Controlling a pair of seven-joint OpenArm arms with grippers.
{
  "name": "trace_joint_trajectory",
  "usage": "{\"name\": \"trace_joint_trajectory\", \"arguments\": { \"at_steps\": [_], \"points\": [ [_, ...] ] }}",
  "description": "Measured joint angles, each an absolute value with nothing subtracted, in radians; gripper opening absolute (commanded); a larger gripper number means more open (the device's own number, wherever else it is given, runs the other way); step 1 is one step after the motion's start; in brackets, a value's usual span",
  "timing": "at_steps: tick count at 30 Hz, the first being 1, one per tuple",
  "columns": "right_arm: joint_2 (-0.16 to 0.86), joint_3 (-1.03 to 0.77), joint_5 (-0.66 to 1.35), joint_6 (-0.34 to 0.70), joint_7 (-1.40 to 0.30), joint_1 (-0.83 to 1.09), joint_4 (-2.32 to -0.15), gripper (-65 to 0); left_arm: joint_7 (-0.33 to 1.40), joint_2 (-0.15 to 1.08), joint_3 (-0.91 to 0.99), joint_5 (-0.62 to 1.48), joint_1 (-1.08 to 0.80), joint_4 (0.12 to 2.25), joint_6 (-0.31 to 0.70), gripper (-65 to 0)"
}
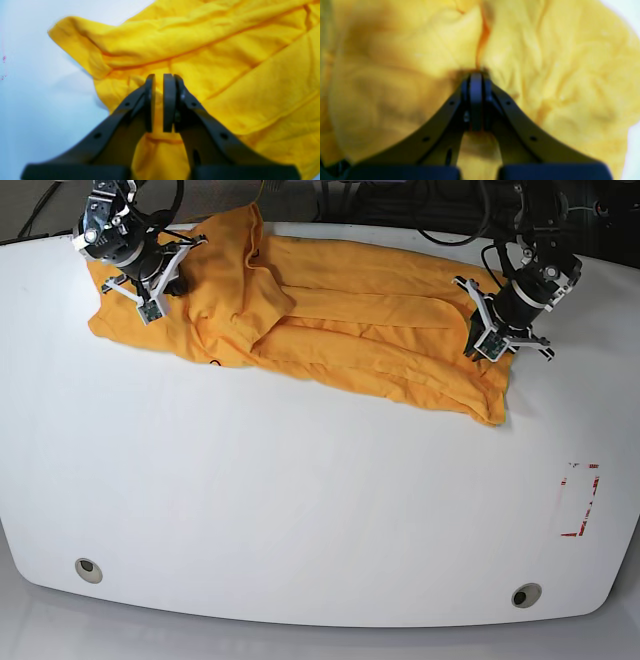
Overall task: Layout the t-shirt on the table in an organized manner, then fold the t-shirt properly
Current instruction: 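Release the cloth and reposition both grippers over the folded shirt, then move the left gripper down to the folded shirt's side edge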
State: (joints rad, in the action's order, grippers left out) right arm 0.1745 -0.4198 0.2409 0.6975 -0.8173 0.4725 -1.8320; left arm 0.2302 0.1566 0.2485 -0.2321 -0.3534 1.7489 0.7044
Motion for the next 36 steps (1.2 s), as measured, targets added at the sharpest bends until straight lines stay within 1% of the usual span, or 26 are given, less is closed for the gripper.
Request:
{"name": "trace_joint_trajectory", "arguments": {
  "at_steps": [6, 12, 17, 23, 25, 26, 29, 30, 31, 33, 36],
  "points": [
    [0.187, -0.427, 0.274, 0.708, -0.704, 0.419, -1.712, -64.1, 0.231, 0.156, 0.248, -0.232, -0.352, 1.749, 0.704, -61.6],
    [0.227, -0.424, 0.294, 0.723, -0.658, 0.340, -1.609, -64.1, 0.231, 0.159, 0.248, -0.233, -0.345, 1.748, 0.705, -61.5],
    [0.252, -0.424, 0.303, 0.732, -0.630, 0.281, -1.534, -64.1, 0.247, 0.159, 0.247, -0.232, -0.299, 1.745, 0.705, -61.5],
    [0.266, -0.425, 0.300, 0.730, -0.628, 0.231, -1.488, -64.1, 0.361, 0.159, 0.248, -0.228, -0.239, 1.745, 0.706, -61.2],
    [0.266, -0.424, 0.299, 0.723, -0.628, 0.228, -1.487, -64.1, 0.403, 0.159, 0.248, -0.228, -0.215, 1.745, 0.708, -59.7],
    [0.266, -0.424, 0.300, 0.723, -0.627, 0.228, -1.486, -64.1, 0.420, 0.158, 0.248, -0.228, -0.197, 1.744, 0.708, -58.4],
    [0.266, -0.424, 0.300, 0.722, -0.625, 0.228, -1.486, -64.1, 0.477, 0.159, 0.249, -0.227, -0.145, 1.744, 0.705, -49.4],
    [0.266, -0.424, 0.300, 0.723, -0.625, 0.228, -1.485, -64.1, 0.492, 0.158, 0.253, -0.223, -0.130, 1.744, 0.704, -43.7],
    [0.266, -0.424, 0.300, 0.723, -0.624, 0.228, -1.485, -64.1, 0.514, 0.155, 0.264, -0.215, -0.109, 1.745, 0.705, -40.7],
    [0.266, -0.423, 0.300, 0.723, -0.623, 0.228, -1.484, -64.1, 0.537, 0.149, 0.294, -0.187, -0.082, 1.746, 0.705, -28.4],
    [0.265, -0.421, 0.300, 0.723, -0.621, 0.229, -1.484, -64.1, 0.583, 0.132, 0.356, -0.125, -0.049, 1.747, 0.705, -16.6]
  ]
}}
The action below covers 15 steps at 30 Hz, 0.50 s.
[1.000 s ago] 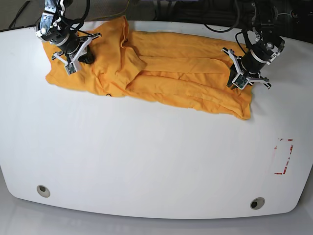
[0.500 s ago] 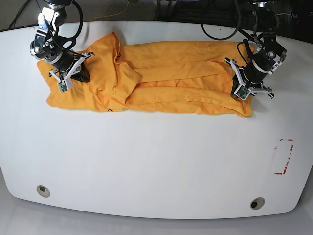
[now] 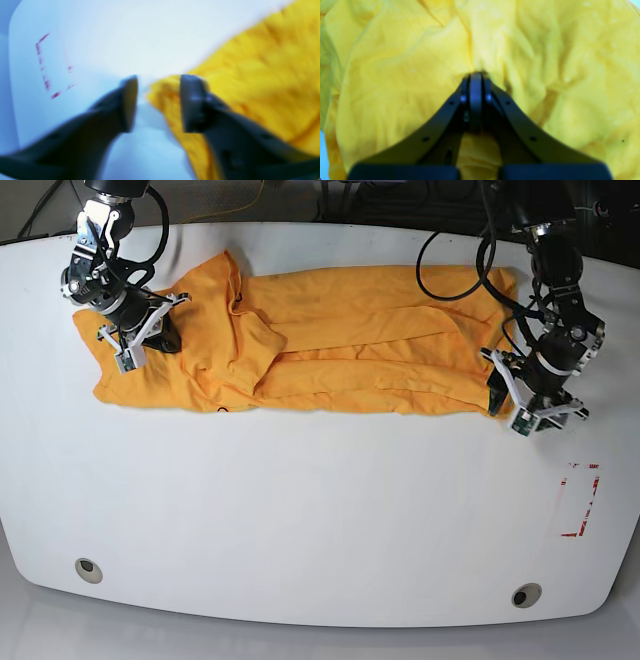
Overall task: Layout the t-shirt on the table in an organized manner, then fold the t-shirt properly
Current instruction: 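Move the left gripper down to the folded shirt's side edge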
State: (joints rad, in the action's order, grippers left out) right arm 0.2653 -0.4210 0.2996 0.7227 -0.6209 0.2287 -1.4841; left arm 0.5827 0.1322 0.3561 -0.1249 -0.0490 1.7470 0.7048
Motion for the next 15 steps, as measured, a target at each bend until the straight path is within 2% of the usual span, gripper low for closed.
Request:
{"name": "trace_joint_trajectory", "arguments": {
  "at_steps": [2, 3, 8, 15],
  "points": [
    [0.265, -0.421, 0.300, 0.722, -0.620, 0.230, -1.484, -64.1, 0.612, 0.129, 0.381, -0.103, -0.028, 1.747, 0.702, -11.4],
    [0.265, -0.421, 0.300, 0.722, -0.620, 0.230, -1.484, -64.1, 0.627, 0.129, 0.395, -0.086, -0.017, 1.746, 0.698, -10.9],
    [0.263, -0.421, 0.300, 0.722, -0.614, 0.231, -1.484, -64.1, 0.722, 0.131, 0.405, -0.057, 0.034, 1.724, 0.698, -11.4],
    [0.263, -0.421, 0.299, 0.722, -0.613, 0.231, -1.485, -64.1, 0.743, 0.128, 0.400, -0.047, 0.041, 1.639, 0.701, -11.4]
  ]
}}
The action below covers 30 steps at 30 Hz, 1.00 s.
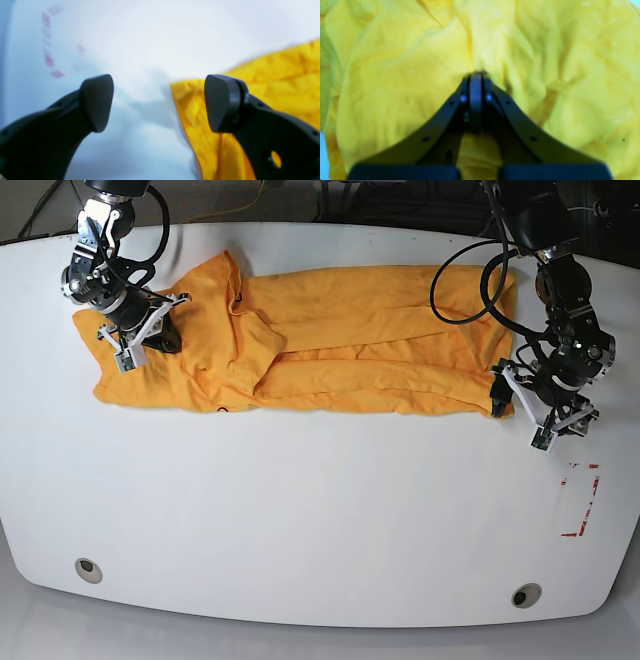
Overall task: Layout the t-shirt on the table in an organized manner, then fold the t-shirt properly
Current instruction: 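Move the left gripper down to the folded shirt's side edge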
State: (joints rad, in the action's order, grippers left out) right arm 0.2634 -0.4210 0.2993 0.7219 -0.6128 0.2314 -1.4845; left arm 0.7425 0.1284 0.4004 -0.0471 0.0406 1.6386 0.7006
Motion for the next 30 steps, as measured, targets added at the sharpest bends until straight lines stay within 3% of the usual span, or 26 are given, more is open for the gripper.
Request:
{"name": "trace_joint_trajectory", "arguments": {
  "at_steps": [14, 22, 30],
  "points": [
    [0.263, -0.421, 0.300, 0.718, -0.613, 0.232, -1.485, -64.1, 0.744, 0.128, 0.397, -0.047, 0.036, 1.533, 0.700, -11.9],
    [0.263, -0.421, 0.300, 0.717, -0.613, 0.232, -1.485, -64.1, 0.737, 0.130, 0.344, -0.043, 0.021, 1.541, 0.700, -20.4],
    [0.263, -0.421, 0.301, 0.715, -0.613, 0.233, -1.485, -64.1, 0.751, 0.150, 0.348, -0.055, -0.023, 1.605, 0.700, -20.1]
  ]
}}
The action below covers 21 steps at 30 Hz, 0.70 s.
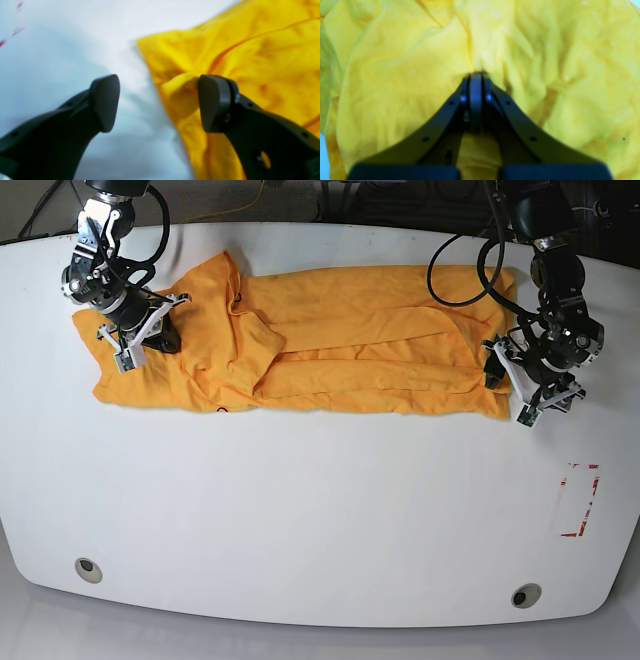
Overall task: Layout the t-shirt on the table in an organized manner, then fold the t-shirt properly
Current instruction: 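Move the left gripper down to the folded shirt's side edge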
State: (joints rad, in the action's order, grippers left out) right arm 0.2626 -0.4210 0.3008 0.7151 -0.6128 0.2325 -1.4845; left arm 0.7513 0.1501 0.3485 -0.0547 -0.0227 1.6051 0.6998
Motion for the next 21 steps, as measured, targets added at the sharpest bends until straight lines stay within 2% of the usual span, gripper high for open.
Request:
{"name": "trace_joint_trajectory", "arguments": {
  "at_steps": [21],
  "points": [
    [0.261, -0.421, 0.304, 0.715, -0.612, 0.233, -1.485, -64.2, 0.744, 0.154, 0.345, -0.047, -0.059, 1.638, 0.700, -20.2]
  ]
}}
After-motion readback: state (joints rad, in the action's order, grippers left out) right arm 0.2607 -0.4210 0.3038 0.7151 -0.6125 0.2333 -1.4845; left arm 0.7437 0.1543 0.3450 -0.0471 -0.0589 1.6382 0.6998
